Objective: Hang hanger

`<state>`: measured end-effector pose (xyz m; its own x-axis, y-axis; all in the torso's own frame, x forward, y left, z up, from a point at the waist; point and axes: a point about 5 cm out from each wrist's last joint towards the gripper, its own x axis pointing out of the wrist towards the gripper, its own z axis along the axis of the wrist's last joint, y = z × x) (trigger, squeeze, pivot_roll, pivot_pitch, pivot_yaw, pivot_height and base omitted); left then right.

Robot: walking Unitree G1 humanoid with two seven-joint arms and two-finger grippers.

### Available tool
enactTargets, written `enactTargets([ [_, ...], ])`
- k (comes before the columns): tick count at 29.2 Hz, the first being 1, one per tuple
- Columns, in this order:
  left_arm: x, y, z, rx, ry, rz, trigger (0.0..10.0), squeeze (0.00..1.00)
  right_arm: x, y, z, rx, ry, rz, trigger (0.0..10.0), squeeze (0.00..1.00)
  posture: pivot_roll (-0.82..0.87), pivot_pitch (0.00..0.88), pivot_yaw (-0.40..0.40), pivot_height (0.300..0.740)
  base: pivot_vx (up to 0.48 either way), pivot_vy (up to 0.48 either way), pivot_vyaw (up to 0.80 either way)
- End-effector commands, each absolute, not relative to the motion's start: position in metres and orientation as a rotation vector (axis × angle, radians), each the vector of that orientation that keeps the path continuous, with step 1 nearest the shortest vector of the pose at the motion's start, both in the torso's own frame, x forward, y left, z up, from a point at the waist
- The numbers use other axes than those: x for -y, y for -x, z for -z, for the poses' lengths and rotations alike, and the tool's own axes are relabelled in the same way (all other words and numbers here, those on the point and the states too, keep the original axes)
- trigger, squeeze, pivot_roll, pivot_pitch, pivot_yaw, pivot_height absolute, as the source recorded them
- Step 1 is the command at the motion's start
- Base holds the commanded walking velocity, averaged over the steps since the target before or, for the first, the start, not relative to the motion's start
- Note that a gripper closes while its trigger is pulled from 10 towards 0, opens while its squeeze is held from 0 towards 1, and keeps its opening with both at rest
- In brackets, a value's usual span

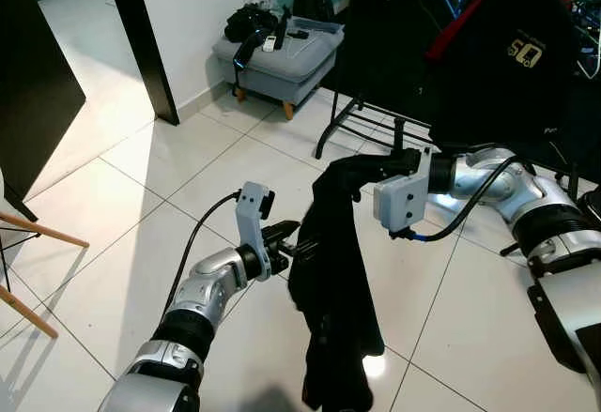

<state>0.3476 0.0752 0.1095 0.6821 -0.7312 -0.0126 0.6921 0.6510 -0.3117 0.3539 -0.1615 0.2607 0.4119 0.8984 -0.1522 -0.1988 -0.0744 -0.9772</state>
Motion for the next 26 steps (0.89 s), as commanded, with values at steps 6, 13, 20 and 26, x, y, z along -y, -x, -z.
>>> enactTargets([
  [6,-0.067,-0.35,-0.114,-0.123,0.334,0.814,10.0,1.0,0.157,-0.352,-0.272,0.777,1.328,-1.03,0.0,0.0,-0.13,0.143,-0.008,0.74,0.0,0.0,0.0],
  [13,-0.092,-0.358,-0.122,-0.078,0.379,0.733,10.0,1.0,0.162,-0.353,-0.274,0.759,1.335,-1.014,0.0,0.0,-0.13,0.136,-0.009,0.74,0.0,0.0,0.0],
  [20,-0.105,-0.355,-0.132,0.009,0.469,0.806,10.0,1.0,0.163,-0.352,-0.272,0.751,1.33,-1.02,0.0,0.0,-0.12,0.132,-0.012,0.74,0.0,0.0,0.0],
  [26,-0.091,-0.348,-0.119,-0.042,0.331,0.843,10.0,0.0,0.158,-0.353,-0.275,0.775,1.318,-1.022,0.0,0.0,-0.13,0.136,-0.011,0.74,0.0,0.0,0.0],
])
